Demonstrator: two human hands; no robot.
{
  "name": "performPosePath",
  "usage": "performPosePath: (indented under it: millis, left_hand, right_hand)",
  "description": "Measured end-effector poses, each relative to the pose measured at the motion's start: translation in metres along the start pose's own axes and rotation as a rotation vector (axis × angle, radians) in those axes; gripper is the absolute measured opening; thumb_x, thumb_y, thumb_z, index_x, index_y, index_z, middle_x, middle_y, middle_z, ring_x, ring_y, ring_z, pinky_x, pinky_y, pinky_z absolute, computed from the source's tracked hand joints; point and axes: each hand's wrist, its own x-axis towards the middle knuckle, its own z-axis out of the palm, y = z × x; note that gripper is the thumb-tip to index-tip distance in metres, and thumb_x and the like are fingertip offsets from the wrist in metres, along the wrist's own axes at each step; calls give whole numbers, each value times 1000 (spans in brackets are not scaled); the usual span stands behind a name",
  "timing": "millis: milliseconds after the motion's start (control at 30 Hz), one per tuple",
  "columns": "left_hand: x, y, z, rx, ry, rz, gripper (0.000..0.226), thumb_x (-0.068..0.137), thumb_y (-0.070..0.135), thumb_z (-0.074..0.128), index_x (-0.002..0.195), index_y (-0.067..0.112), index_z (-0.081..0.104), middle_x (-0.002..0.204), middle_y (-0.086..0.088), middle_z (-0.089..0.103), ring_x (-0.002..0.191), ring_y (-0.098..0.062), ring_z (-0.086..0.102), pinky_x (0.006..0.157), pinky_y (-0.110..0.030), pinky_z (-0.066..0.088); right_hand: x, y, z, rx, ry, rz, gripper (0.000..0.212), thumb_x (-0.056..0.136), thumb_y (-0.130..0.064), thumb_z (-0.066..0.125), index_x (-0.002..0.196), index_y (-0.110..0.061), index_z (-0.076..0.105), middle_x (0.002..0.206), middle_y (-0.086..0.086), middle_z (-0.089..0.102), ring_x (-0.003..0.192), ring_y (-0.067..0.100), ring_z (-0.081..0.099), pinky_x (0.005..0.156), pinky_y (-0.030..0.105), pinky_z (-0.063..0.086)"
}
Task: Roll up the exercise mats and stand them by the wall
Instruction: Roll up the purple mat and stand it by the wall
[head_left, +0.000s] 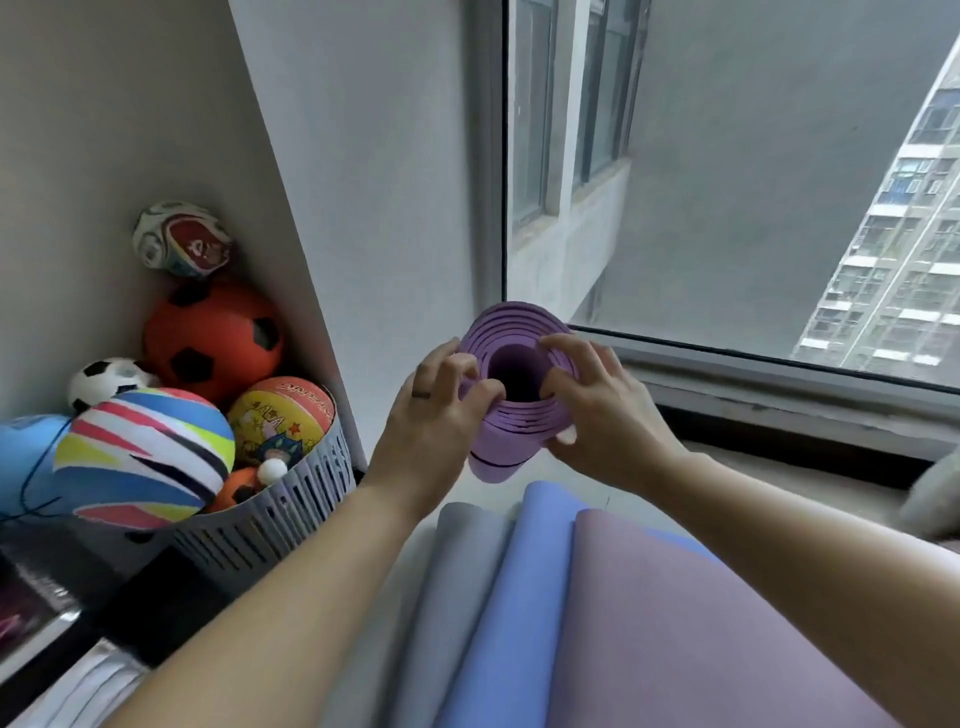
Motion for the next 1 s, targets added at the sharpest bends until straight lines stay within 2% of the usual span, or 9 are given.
performPosePath:
  millis: [100,200,300,367,467,567,733,900,1000]
  left_hand:
    - [13,-21,33,-6,-44,-11,58,67,-8,74,108,22,46,112,-6,33,125,-32,34,87,-42,51]
    - [21,-32,38,-12,-85,-9,58,64,-10,72,107,21,47,111,-6,35,123,-33,36,87,-43,51]
    - [44,-44,28,-17,-121,-30,54,61,-3,81,105,18,57,109,-5,36,109,-27,39,71,-36,53]
    - [61,-51,18,-11,-163,-38,50,61,3,81,105,18,60,109,-3,34,104,-25,41,66,-33,51]
    - [77,-58,15,79,-242,-22,45,77,17,72,118,20,55,119,-4,34,112,-27,43,74,-30,45]
    - [83,-69,28,113,-216,-46,41,87,26,65,125,20,51,128,-7,33,118,-26,39,80,-30,44]
    - [101,-102,76,121,-226,-99,39,92,25,60,128,20,47,131,-5,30,121,-25,38,83,-30,45]
    - [174,-160,139,83,-245,-159,42,95,25,56,135,24,41,133,-1,24,123,-19,37,90,-25,45]
    - [206,-187,174,87,-277,-174,44,95,23,56,137,24,41,134,-1,23,123,-19,38,91,-26,46]
  right_hand:
    - [12,23,32,32,0,-1,42,53,-17,83,88,-11,60,131,2,40,115,29,42,70,36,51]
    - [24,34,41,13,-29,-48,41,53,-18,82,88,-10,61,130,3,41,114,33,46,77,39,51]
    - [48,39,34,6,-18,-31,41,55,-19,83,88,-11,61,130,4,41,113,33,48,79,40,51]
    - [63,42,32,-14,-6,-18,41,57,-20,84,89,-11,61,129,5,43,111,33,50,77,41,52]
    - [78,47,37,-71,7,-17,43,57,-22,85,91,-12,61,130,6,45,111,34,52,77,43,52]
    - [88,53,54,-107,38,-12,45,56,-23,86,92,-11,62,129,9,50,110,37,55,80,45,51]
    - [116,87,105,-91,11,-24,46,56,-27,86,94,-14,62,129,7,51,111,35,55,84,43,50]
    - [189,156,157,-9,-76,49,44,62,-29,83,98,-17,60,134,4,45,118,32,51,90,44,47]
    - [220,190,185,9,-125,60,44,64,-27,83,99,-16,60,136,4,44,120,32,49,87,42,48]
